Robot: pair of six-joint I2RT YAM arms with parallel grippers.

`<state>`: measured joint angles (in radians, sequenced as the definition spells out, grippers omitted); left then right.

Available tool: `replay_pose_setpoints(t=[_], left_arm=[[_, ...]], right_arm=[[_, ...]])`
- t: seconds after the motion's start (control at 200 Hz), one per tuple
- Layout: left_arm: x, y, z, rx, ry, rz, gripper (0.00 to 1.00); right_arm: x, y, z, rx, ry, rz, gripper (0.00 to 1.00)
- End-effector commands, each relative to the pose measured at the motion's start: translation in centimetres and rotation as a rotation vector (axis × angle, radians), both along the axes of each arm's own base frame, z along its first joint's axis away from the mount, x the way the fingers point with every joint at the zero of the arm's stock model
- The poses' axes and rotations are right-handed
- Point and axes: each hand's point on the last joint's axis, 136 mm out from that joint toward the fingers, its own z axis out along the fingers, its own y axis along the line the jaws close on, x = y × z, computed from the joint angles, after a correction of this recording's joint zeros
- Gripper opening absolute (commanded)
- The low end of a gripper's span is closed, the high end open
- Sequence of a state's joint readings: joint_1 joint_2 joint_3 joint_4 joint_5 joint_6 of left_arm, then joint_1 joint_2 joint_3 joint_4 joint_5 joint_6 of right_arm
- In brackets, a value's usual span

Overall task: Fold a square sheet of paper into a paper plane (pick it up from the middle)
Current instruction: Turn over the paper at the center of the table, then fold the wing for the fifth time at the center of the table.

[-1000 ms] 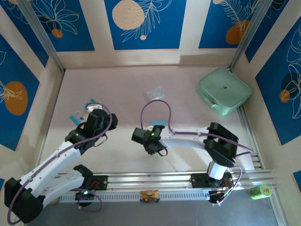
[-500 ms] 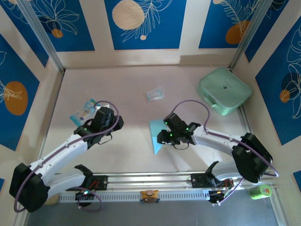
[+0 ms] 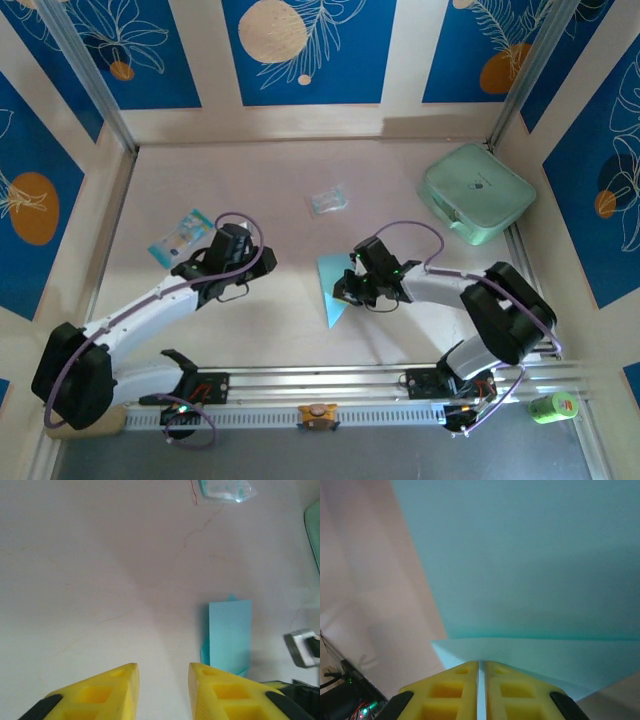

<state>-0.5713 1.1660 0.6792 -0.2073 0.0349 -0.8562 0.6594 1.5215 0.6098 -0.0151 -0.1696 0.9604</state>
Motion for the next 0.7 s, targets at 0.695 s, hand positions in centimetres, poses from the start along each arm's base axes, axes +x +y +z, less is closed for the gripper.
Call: replay_pose_setpoints(t=[0.695], left_arm=[[-0.2,-2.0,-0.5,-0.135,0.047,-0.142,0.29]], right_arm=[[-0.2,5.1,1.8,-0.012,0.047,-0.218,0.17]])
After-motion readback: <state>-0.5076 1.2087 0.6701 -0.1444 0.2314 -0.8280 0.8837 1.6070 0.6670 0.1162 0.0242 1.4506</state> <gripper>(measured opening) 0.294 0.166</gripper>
